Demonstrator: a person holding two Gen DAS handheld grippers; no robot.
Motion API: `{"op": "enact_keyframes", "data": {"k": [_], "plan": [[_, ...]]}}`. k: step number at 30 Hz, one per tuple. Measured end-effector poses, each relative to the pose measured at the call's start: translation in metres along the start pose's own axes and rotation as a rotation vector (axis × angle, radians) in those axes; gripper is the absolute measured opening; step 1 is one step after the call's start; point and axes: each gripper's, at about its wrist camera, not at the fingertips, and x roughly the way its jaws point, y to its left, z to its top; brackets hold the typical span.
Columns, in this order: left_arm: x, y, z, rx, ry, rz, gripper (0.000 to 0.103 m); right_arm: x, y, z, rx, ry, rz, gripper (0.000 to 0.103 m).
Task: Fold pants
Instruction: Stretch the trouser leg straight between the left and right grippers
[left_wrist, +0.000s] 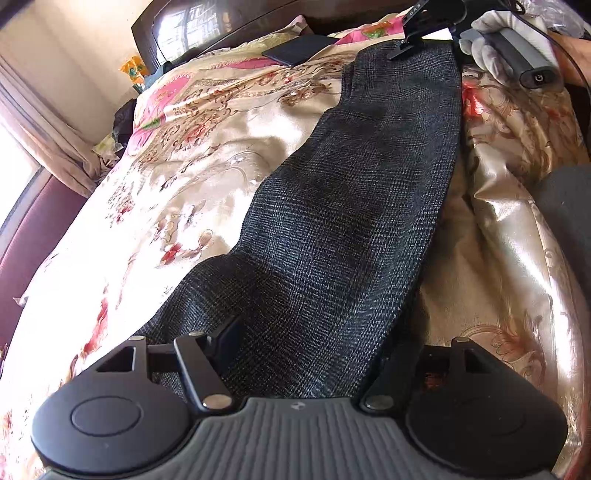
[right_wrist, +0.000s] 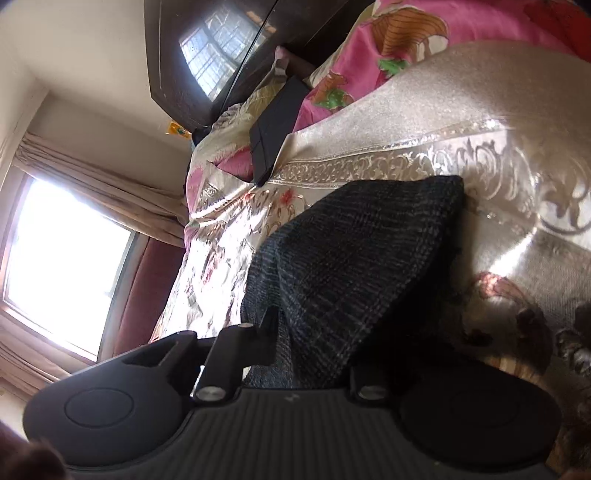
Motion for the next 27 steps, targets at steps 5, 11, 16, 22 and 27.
{"op": "enact_keyframes", "data": {"k": [5,11,16,22,27], "plan": [[-0.010,-0.004,0.000,0.034,-0.078,0.046,0.081,-0.023,0.024,0.012,-0.117,-0.117,-0.030,0.006],[0.002,-0.005,0.007,-0.010,-0.033,0.004,0.081,0.000,0.007,0.009,-0.107,-0.013,-0.185,0.007],[-0.020,0.006,0.004,-0.078,-0.077,-0.002,0.081,-0.001,0.008,0.008,-0.103,0.010,-0.133,0.024],[-0.015,0.011,-0.019,-0.227,0.009,-0.092,0.089,-0.023,0.023,0.011,-0.039,-0.053,-0.076,0.006],[-0.009,0.015,0.003,-0.287,-0.034,-0.169,0.091,-0.050,0.062,0.021,-0.088,-0.123,-0.009,0.006]]}}
